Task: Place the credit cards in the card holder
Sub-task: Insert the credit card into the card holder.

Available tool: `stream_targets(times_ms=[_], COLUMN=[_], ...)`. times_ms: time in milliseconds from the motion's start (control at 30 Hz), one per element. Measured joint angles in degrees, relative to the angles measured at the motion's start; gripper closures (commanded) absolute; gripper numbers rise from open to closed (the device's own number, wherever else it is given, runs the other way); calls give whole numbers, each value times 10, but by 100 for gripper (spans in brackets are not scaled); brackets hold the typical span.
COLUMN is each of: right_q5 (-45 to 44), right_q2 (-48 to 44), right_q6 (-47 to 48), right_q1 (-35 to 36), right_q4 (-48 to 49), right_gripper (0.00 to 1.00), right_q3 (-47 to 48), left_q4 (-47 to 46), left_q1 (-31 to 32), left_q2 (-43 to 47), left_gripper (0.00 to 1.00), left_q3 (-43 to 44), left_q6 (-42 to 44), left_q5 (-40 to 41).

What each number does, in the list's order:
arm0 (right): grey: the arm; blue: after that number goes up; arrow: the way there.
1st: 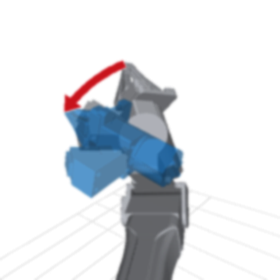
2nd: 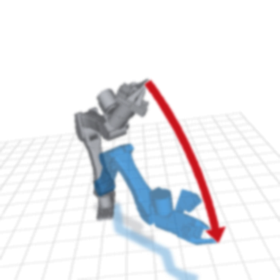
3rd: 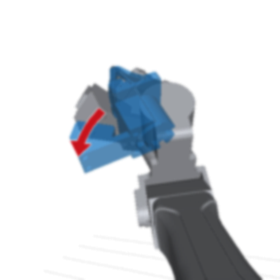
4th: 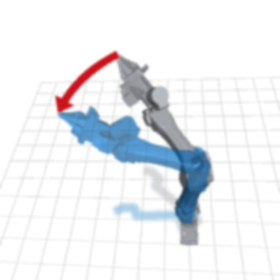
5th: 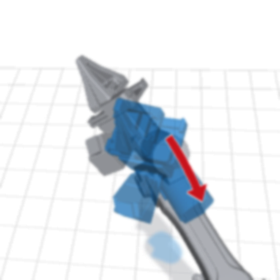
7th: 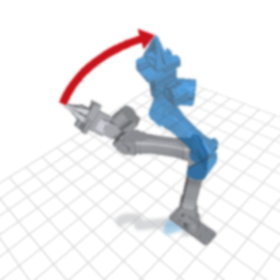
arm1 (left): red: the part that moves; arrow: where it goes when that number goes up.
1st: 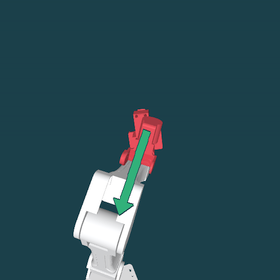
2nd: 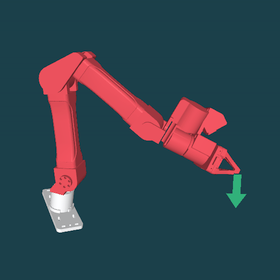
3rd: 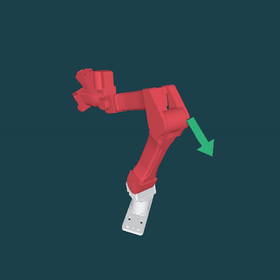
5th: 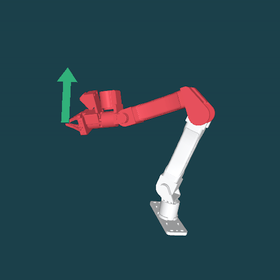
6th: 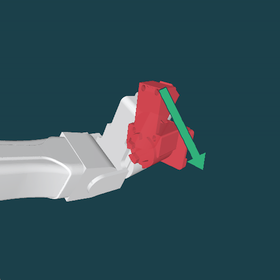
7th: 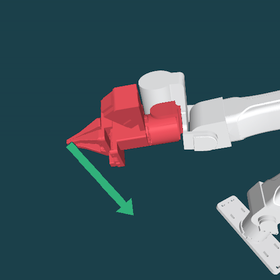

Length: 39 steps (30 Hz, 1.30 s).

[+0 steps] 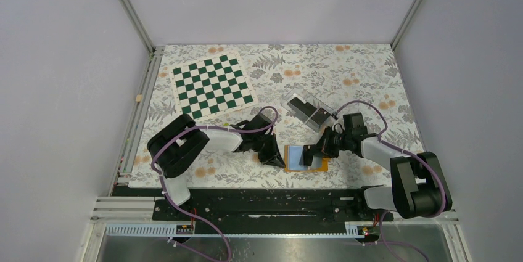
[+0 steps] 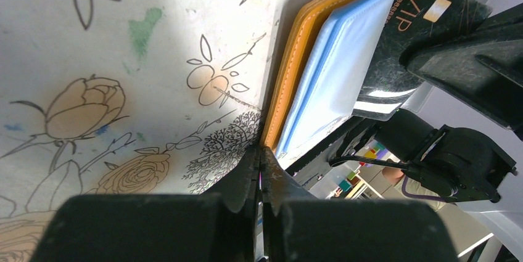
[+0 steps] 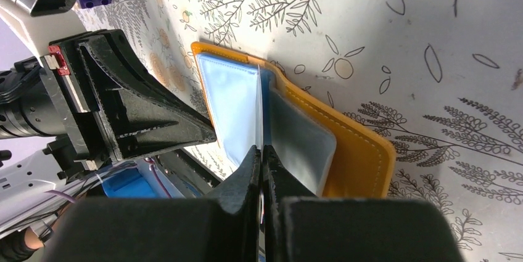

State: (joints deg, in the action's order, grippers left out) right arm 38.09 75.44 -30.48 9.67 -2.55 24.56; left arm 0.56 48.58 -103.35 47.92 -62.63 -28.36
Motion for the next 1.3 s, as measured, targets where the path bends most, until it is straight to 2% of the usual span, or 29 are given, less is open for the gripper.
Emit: stream_targets(times_ms=[400,800,1300], right_q5=[7,31,50], right_q2=[13,65,60], right_q6=[13,43,63], right_q1=[-1,-4,-4], right_q4=[-75,-106,-136], right_gripper=[100,100,100], right_q3=[25,60,66], left_q4=[32,90,116], left_q1=[6,20,27], left_q2=[-4,-19,-22], left_gripper=[100,100,100], left_q3=[19,59,72], left_q6=[13,42,63], left_q5=[3,6,8])
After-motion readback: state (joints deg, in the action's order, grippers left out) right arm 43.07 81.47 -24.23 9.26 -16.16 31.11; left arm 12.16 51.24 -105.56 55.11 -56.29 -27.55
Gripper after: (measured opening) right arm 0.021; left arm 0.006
